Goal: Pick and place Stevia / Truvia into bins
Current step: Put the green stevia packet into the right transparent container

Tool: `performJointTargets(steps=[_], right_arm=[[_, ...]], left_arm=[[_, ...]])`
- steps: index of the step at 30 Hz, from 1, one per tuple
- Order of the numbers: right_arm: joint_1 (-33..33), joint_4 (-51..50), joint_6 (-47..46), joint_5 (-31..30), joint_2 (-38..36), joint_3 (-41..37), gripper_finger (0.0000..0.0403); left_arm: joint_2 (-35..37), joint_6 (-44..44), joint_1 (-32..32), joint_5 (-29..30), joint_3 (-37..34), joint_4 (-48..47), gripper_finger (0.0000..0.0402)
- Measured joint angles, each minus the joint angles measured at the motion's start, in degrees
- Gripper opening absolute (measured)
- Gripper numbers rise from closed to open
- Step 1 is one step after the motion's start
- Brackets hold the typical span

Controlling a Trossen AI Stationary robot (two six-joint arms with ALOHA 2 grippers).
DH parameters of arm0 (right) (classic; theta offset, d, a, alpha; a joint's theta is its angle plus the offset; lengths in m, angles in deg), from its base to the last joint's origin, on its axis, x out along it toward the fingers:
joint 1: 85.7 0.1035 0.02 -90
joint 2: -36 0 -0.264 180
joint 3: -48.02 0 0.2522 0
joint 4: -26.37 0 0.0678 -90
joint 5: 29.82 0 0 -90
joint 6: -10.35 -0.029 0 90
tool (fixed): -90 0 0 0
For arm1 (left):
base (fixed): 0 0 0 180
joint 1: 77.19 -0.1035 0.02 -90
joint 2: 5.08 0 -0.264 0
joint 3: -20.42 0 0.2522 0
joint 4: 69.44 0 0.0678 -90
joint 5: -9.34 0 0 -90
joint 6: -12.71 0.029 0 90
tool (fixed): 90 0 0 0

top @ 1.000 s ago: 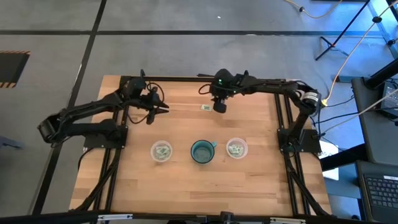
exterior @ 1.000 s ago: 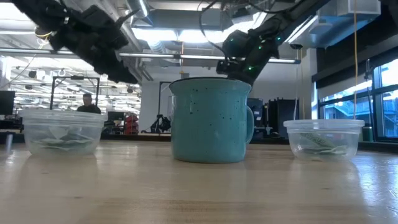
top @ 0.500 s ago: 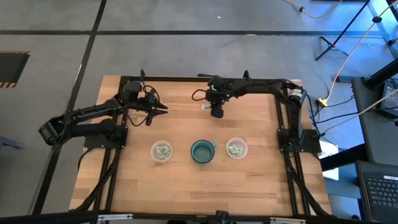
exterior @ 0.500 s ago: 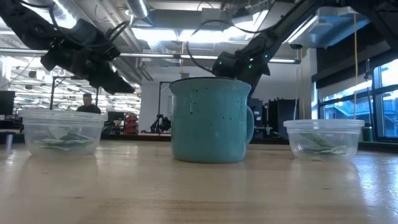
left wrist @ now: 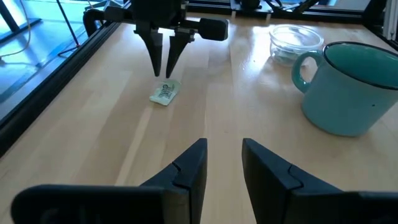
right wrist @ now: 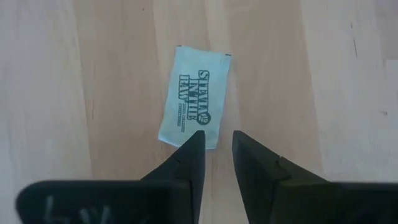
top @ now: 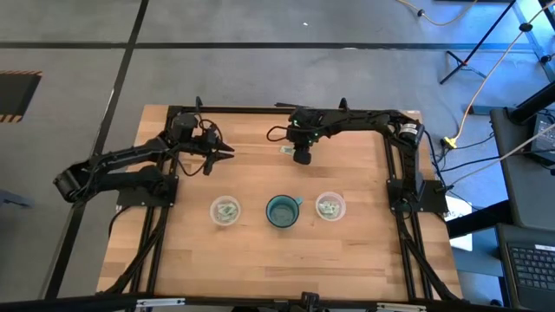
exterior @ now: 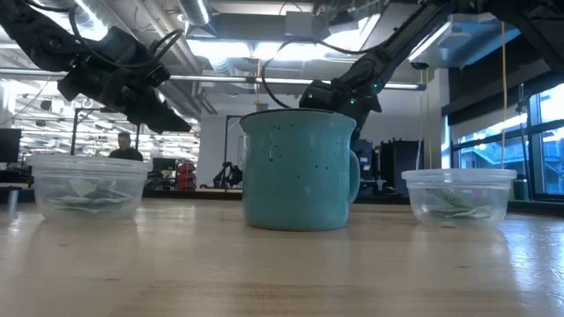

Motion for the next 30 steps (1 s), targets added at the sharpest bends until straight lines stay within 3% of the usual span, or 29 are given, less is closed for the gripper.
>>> performJointTargets(steps=[30], right_arm=[[0.26, 0.35, -5.00, 0.31, 5.40, -0.11, 0.0084]], left_arm=[[-0.02, 0.13, 0.00, 0.09, 0.00, -0.59, 0.0095]])
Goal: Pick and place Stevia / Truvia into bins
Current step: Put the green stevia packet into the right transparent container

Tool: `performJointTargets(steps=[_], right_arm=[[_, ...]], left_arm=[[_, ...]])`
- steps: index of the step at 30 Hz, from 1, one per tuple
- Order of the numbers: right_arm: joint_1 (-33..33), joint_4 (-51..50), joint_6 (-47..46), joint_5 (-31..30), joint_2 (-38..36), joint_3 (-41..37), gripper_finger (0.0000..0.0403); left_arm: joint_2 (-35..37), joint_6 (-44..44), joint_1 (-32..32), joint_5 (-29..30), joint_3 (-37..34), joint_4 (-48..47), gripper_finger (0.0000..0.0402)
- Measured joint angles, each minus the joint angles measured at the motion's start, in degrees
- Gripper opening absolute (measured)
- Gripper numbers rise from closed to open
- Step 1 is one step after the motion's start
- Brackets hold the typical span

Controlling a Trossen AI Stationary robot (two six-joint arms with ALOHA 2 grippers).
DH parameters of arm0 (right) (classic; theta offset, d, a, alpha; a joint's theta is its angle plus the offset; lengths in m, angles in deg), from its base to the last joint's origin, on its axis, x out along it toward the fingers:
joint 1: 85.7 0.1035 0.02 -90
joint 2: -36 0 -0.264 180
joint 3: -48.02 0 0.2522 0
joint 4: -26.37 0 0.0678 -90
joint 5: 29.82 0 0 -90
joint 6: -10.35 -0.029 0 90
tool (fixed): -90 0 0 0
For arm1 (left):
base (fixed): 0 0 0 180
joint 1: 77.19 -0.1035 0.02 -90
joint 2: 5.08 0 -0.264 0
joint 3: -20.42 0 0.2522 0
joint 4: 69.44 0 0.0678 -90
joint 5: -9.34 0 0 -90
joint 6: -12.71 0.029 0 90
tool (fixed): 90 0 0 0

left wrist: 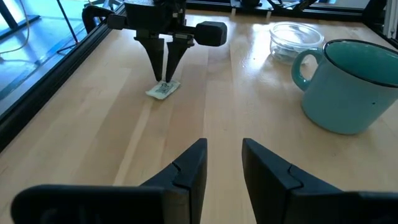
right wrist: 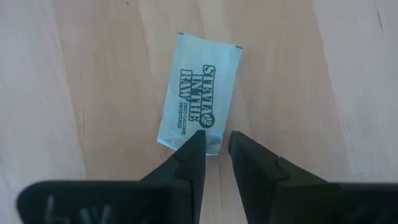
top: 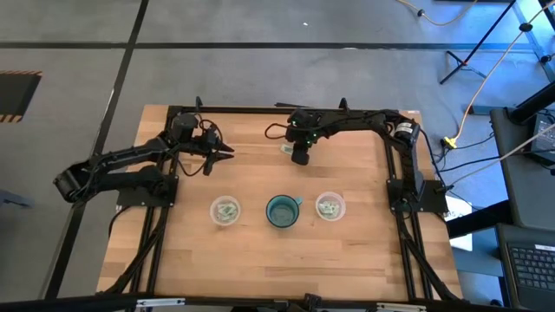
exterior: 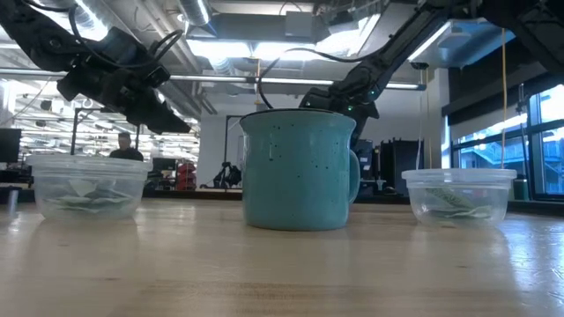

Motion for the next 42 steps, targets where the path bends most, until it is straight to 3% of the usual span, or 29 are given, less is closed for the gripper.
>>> performJointTargets(steps=[5, 13, 24, 32, 36, 42], right_arm=[[0.07, -0.34, 0.79, -1.11, -0.02, -0.02, 0.0073], [0.04, -0.08, 1.15, -1.95, -0.02, -0.07, 0.0008], [0.07, -2.08, 0.69, -2.20, -0.53, 2.16, 0.0002], [0.52, -6.72, 0.68, -2.51, -8.51, 4.36, 0.0001], [2.26, -13.72, -1.12, -4.58, -13.96, 4.15, 0.0000], [9.50, -30.13, -14.61, -6.03, -22.62, 3.76, 0.0000]], left_arm=[[0.00, -0.01, 0.00, 0.04, 0.00, 0.00, 0.0095], [-0.02, 0.00, 0.00, 0.11, 0.00, 0.02, 0.0095], [-0.03, -0.50, 0.00, 0.13, 0.00, -0.40, 0.0095], [-0.04, -0.49, 0.00, 0.13, 0.02, -0.74, 0.0095], [-0.04, -0.50, 0.00, 0.02, 0.02, -0.72, 0.0095], [0.40, -3.64, 0.01, -0.02, 0.06, 2.73, 0.0095]])
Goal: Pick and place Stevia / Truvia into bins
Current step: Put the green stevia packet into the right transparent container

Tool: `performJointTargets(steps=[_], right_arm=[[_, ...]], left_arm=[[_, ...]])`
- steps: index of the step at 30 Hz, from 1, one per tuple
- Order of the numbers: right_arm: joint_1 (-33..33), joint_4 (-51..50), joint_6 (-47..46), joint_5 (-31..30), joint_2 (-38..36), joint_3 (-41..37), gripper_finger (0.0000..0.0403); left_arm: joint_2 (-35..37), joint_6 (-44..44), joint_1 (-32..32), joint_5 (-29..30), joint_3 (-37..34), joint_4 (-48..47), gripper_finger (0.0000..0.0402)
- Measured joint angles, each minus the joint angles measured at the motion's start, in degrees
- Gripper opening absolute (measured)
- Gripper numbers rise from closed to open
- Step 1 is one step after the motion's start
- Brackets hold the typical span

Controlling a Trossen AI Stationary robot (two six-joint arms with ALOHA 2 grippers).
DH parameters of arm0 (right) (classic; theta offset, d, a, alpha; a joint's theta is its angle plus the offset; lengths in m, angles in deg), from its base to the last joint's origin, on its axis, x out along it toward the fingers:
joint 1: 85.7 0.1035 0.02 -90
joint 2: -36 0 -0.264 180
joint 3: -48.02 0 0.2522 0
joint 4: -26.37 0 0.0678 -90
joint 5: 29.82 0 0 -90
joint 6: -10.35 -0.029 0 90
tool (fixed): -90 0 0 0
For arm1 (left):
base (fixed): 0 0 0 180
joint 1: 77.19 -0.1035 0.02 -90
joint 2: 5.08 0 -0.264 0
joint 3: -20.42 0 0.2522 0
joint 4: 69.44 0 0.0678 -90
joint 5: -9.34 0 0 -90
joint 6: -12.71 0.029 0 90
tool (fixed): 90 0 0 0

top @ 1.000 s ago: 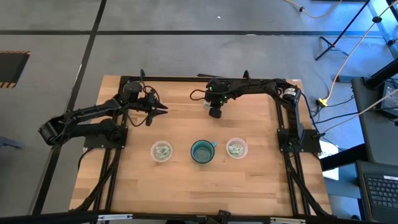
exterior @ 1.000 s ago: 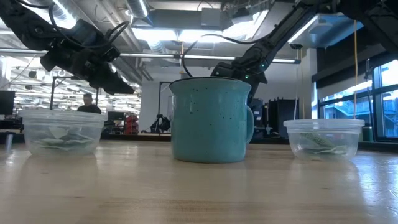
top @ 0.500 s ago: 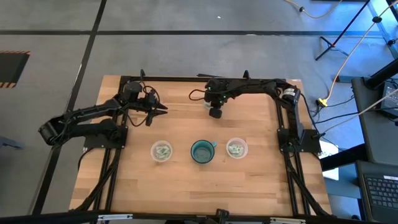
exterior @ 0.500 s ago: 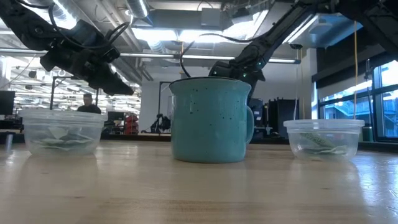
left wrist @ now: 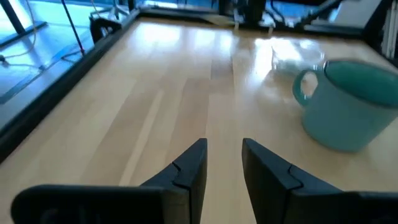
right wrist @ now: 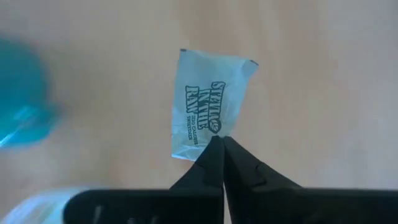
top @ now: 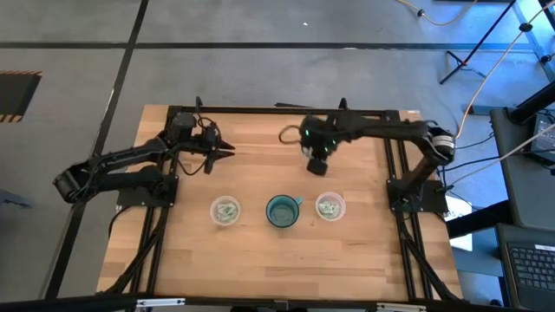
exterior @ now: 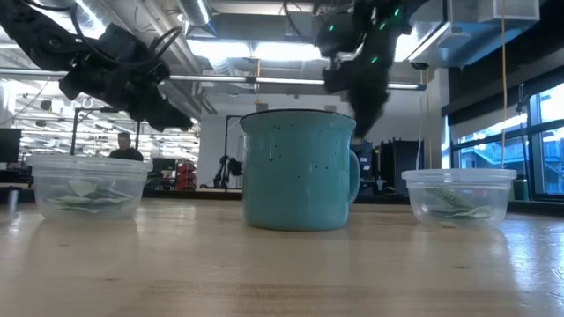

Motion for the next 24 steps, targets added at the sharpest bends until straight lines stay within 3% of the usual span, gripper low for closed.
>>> performJointTargets(steps=[5, 13, 18, 24], right_arm=[[9.63, -8.87, -12.03, 0.11, -2.95, 0.09, 0.0000], [23.22, -9.84, -24.19, 0.20, -3.29, 0.11, 0.0000], [27.56, -10.46, -34.67, 0.16, -3.34, -3.84, 0.0000], [28.77, -6.03, -41.71, 3.72, -3.34, -13.45, 0.0000]], left_arm=[[3.07, -5.05, -0.01, -0.02, 0.02, 3.37, 0.0095], [14.09, -7.55, 3.84, -0.07, 0.02, 0.95, 0.0095], [19.83, -7.47, 8.14, 1.11, 0.02, -0.09, 0.0095], [22.93, -7.34, 11.69, 7.51, 0.02, -1.03, 0.0089]])
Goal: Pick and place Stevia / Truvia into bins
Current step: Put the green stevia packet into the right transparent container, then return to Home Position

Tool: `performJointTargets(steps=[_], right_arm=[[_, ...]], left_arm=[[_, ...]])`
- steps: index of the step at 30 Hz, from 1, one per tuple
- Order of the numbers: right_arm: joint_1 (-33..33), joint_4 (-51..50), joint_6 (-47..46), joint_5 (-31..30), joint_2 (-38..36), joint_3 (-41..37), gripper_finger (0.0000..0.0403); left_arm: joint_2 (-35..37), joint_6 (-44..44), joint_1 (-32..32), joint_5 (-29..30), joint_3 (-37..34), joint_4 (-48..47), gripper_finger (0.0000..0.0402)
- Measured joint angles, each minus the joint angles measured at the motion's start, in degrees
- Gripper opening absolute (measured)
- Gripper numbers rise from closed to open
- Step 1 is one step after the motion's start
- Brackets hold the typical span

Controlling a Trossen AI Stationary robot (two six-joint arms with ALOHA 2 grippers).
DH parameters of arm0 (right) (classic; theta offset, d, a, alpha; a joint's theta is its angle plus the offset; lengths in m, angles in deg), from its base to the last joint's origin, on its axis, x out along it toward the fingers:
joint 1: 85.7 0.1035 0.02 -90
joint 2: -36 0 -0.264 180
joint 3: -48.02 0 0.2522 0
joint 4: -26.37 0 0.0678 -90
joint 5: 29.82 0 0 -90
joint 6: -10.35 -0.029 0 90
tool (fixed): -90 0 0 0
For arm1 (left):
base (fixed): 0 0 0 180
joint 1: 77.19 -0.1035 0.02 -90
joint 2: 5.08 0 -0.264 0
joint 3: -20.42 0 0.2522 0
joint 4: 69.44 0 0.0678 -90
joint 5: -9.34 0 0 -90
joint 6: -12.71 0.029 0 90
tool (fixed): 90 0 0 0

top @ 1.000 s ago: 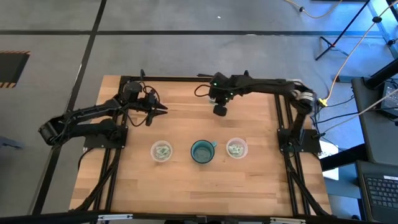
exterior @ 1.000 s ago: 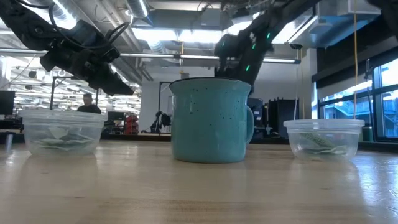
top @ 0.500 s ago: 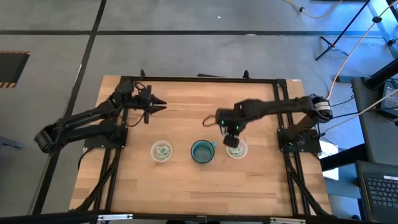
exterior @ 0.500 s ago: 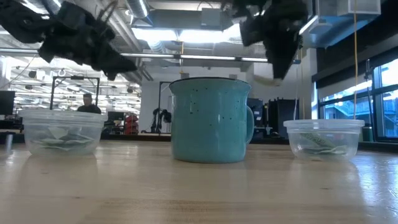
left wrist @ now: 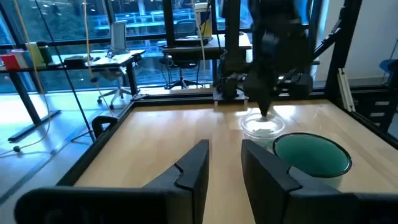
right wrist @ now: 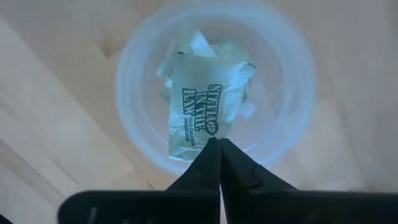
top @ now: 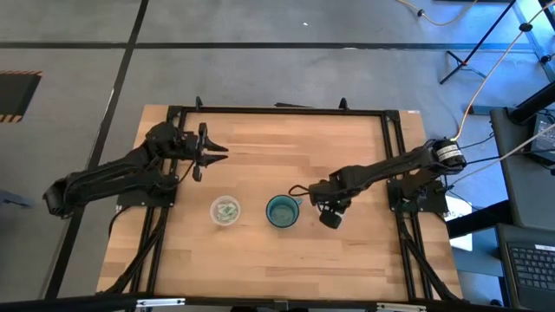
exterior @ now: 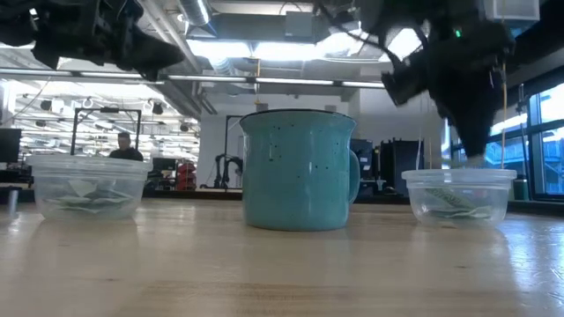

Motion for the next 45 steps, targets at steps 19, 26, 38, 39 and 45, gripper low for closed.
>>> performJointTargets(steps=[19, 26, 38, 39, 45], right_arm=[[-0.04, 5.18, 1.74, -4.61, 0.00, -6.00, 0.0047], [-0.20, 0.88, 4.63, -4.26, -0.36, -4.23, 0.0075], [-3.55, 14.32, 23.03, -12.72, -11.02, -2.12, 0.0074], [-4.60, 17.28, 26.26, -11.84, -12.94, -2.68, 0.0074], [-12.43, 30.42, 41.67, -2.89, -24.17, -7.04, 0.0074]], left_arm=[[0.17, 1.92, 1.28, 0.36, -0.02, 0.22, 0.0087], [0.15, -2.69, 1.28, 0.33, -0.04, 0.13, 0.0095], [0.15, -4.49, 1.22, 0.16, -0.09, -0.32, 0.0093], [0.15, -5.96, 1.22, 0.40, -0.09, -0.18, 0.0092], [2.59, -13.96, 1.34, 0.54, -0.09, -0.97, 0.0092]])
